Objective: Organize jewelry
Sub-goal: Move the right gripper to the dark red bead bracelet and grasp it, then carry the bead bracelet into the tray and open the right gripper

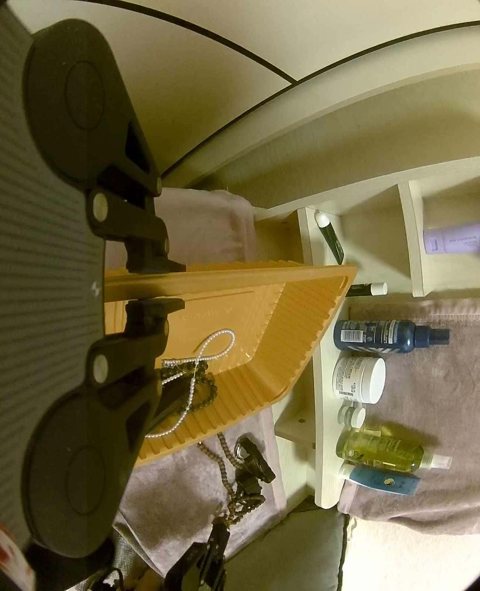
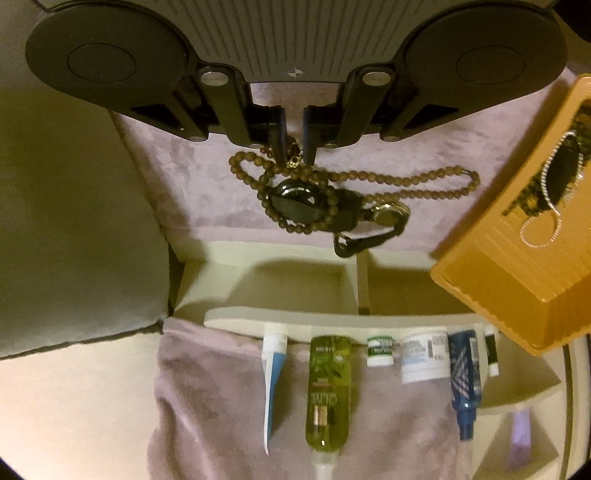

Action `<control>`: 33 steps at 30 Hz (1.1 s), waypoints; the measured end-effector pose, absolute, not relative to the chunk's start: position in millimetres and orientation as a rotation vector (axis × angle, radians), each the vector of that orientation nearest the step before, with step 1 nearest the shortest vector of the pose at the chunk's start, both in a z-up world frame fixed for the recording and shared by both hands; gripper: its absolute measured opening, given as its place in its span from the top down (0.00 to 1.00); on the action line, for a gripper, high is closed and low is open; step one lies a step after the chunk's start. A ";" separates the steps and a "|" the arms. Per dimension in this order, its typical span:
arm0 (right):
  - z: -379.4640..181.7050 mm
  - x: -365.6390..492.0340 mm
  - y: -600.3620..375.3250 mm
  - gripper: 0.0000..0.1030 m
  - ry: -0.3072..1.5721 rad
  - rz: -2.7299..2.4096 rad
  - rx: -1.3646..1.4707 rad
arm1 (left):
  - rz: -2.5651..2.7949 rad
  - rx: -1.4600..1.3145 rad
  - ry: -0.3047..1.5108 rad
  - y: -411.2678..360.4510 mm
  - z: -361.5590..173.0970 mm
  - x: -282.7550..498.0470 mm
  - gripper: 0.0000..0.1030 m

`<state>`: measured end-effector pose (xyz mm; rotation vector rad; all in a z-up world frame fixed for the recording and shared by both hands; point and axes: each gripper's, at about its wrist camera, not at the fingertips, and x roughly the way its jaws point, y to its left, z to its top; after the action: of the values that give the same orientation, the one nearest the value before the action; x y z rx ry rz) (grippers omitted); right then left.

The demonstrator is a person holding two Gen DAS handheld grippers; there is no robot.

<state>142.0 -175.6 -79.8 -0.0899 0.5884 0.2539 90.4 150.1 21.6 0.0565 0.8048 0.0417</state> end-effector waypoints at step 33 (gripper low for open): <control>1.0 122.5 -140.1 0.92 0.446 0.520 -0.030 | 0.039 0.061 0.800 147.9 25.2 90.0 0.90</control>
<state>122.5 -140.1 1.0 -0.0305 0.4457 0.5203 90.0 147.9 25.2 0.0612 0.8003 0.0388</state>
